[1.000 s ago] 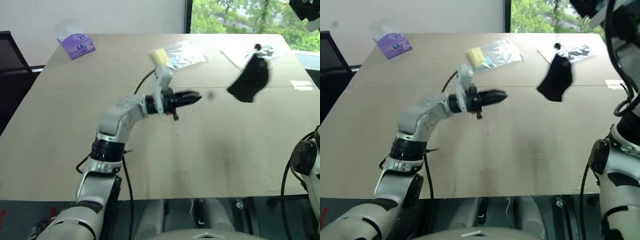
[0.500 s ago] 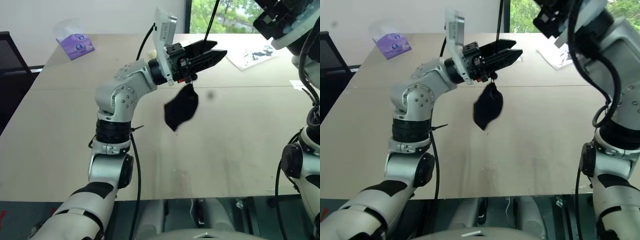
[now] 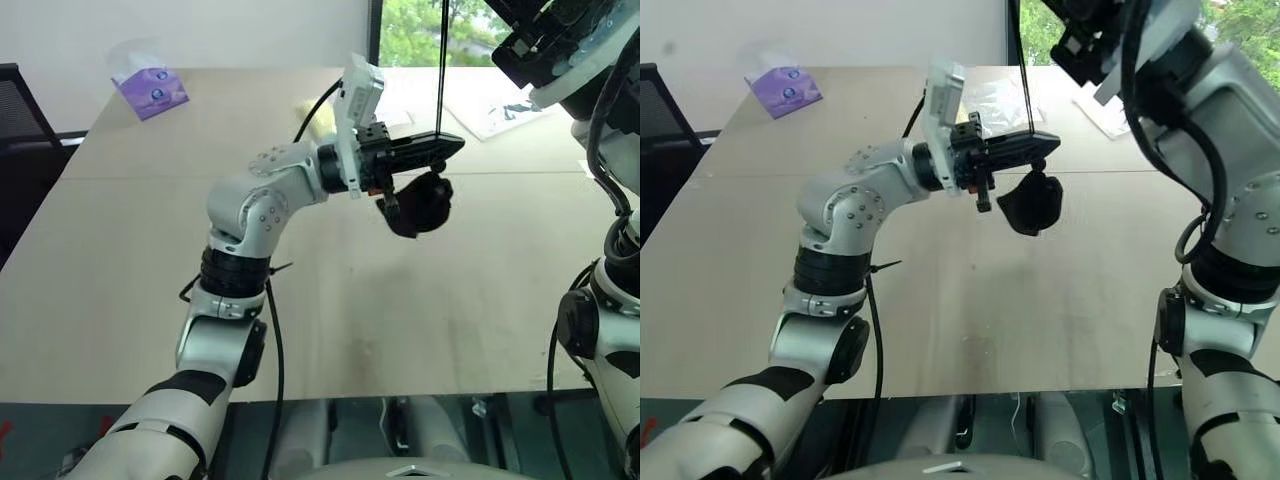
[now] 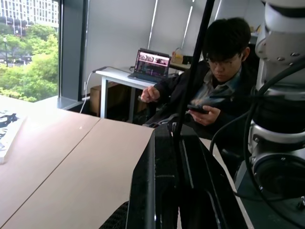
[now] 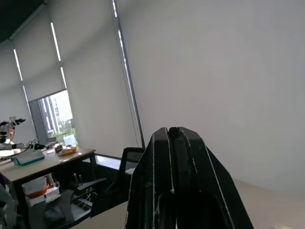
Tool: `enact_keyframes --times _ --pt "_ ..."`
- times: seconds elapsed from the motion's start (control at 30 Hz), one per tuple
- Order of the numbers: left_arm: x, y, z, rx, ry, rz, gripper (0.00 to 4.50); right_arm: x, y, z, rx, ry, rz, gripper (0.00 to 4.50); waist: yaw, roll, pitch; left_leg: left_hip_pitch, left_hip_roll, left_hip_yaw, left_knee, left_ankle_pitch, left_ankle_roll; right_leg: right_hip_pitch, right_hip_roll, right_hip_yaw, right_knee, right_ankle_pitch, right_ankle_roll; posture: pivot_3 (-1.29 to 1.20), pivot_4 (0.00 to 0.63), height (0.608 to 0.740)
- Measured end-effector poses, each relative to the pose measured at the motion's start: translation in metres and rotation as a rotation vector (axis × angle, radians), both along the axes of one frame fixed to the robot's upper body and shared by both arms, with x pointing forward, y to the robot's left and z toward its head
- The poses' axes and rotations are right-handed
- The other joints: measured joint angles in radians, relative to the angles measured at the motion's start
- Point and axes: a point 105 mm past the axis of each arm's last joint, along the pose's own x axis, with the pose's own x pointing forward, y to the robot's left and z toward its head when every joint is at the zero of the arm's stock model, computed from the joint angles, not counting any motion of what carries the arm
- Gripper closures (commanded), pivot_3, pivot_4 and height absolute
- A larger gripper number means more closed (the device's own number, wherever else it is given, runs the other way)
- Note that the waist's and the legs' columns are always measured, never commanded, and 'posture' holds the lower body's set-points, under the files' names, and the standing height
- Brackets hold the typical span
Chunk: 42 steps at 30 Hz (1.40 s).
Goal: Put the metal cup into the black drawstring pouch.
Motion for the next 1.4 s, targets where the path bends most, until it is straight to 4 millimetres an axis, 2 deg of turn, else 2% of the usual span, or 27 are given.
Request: enact_keyframes --times 0.1,0.13,0.2,0.3,0.5,0.6,0.7,0.8,0.9,1.03,1.13,1.17,1.3,1.4 --pt "0.013 0.008 -0.032 0.076 0.03 0.063 4.46 0.009 -0.005 0.003 0.023 0.026 -0.023 4.5 -0.001 0.0 0.0 0.0 0.0 0.0 0.0 0.0 0.0 0.0 0.0 0.0 0.0 0.0 0.0 0.0 0.15 0.74" --pt "0.014 0.009 -0.037 0.086 0.031 0.07 4.46 0.011 -0.006 0.003 0.024 0.029 -0.03 4.5 -0.001 0.0 0.0 0.0 0.0 0.0 0.0 0.0 0.0 0.0 0.0 0.0 0.0 0.0 0.0 0.0 0.15 0.74" --pt "0.023 0.023 -0.055 0.135 -0.004 0.133 4.46 0.023 -0.011 0.0 0.04 0.077 -0.057 4.5 0.001 0.0 0.0 0.0 0.0 0.0 0.0 0.0 0.0 -0.001 0.0 0.0 0.0 0.0 0.0 0.0 0.15 0.74" --pt "0.028 0.032 -0.061 0.172 -0.042 0.181 4.46 0.03 -0.013 -0.001 0.047 0.101 -0.073 4.5 0.004 0.0 0.0 -0.001 0.0 0.0 0.0 -0.001 0.001 -0.001 0.0 0.0 0.0 0.0 0.0 0.0 0.15 0.74" --pt "0.028 0.038 -0.069 0.175 -0.037 0.204 4.46 0.038 -0.017 -0.004 0.06 0.136 -0.094 4.5 0.005 0.0 0.0 -0.001 0.0 0.0 0.0 -0.001 0.002 -0.001 -0.001 0.0 0.0 0.0 0.0 0.0 0.15 0.74" --pt "0.026 0.04 -0.072 0.165 -0.035 0.211 4.46 0.038 -0.018 -0.004 0.054 0.133 -0.098 4.5 0.002 0.0 0.0 -0.001 0.0 0.0 0.0 -0.001 0.002 -0.001 -0.001 0.0 0.0 0.0 0.0 0.0 0.15 0.74" --pt "0.022 0.04 -0.069 0.099 0.015 0.207 4.46 0.027 -0.018 -0.009 0.013 0.09 -0.1 4.5 0.004 0.0 0.0 -0.001 0.0 0.0 0.0 -0.001 0.002 0.0 -0.001 0.001 0.0 0.0 0.0 0.0 0.15 0.74" --pt "0.026 0.043 -0.071 0.053 0.124 0.228 3.61 0.018 -0.015 -0.017 -0.012 0.065 -0.085 4.5 0.004 0.0 0.0 -0.002 0.0 -0.001 0.002 -0.002 0.004 0.0 -0.001 0.0 0.001 0.0 0.0 0.0 0.15 0.74" --pt "0.03 0.049 -0.067 0.031 0.179 0.267 2.28 0.014 -0.026 -0.021 0.004 0.051 -0.122 4.5 0.004 0.0 0.0 -0.001 0.0 -0.001 0.002 -0.002 0.004 0.0 -0.001 0.0 0.001 0.0 0.0 0.0 0.15 0.74" --pt "0.032 0.06 -0.054 0.0 0.199 0.307 2.28 0.023 -0.043 -0.046 -0.021 0.123 -0.2 4.5 0.004 0.0 0.0 -0.001 0.0 -0.001 0.002 -0.002 0.004 0.0 -0.001 0.0 0.0 0.0 0.0 0.0 0.15 0.74" --pt "0.032 0.07 -0.044 -0.027 0.185 0.35 2.28 0.031 -0.056 -0.075 -0.07 0.207 -0.27 4.5 0.004 0.0 0.0 -0.001 0.0 -0.001 0.001 -0.001 0.002 0.0 -0.001 0.001 0.001 0.0 0.0 0.0 0.15 0.74" --pt "0.034 0.077 -0.044 -0.031 0.176 0.39 2.28 0.032 -0.06 -0.091 -0.145 0.226 -0.32 4.5 0.005 0.0 0.0 -0.001 0.0 -0.001 0.001 -0.001 0.002 0.001 -0.001 0.0 0.0 0.0 0.0 0.0 0.15 0.74" --pt "0.043 0.107 -0.068 0.025 0.162 0.582 2.28 0.037 -0.068 -0.149 -0.342 0.337 -0.407 4.5 0.001 0.0 -0.001 0.001 0.0 0.0 0.001 -0.002 0.004 0.001 -0.001 0.002 0.0 0.0 0.0 0.0 0.15 0.74" --pt "0.035 0.119 -0.094 0.051 0.152 0.668 2.28 0.039 -0.074 -0.193 -0.469 0.402 -0.475 4.5 0.004 -0.001 -0.001 0.001 0.0 0.0 0.001 -0.002 0.003 0.002 -0.001 0.002 0.0 0.0 0.0 0.0 0.15 0.74"
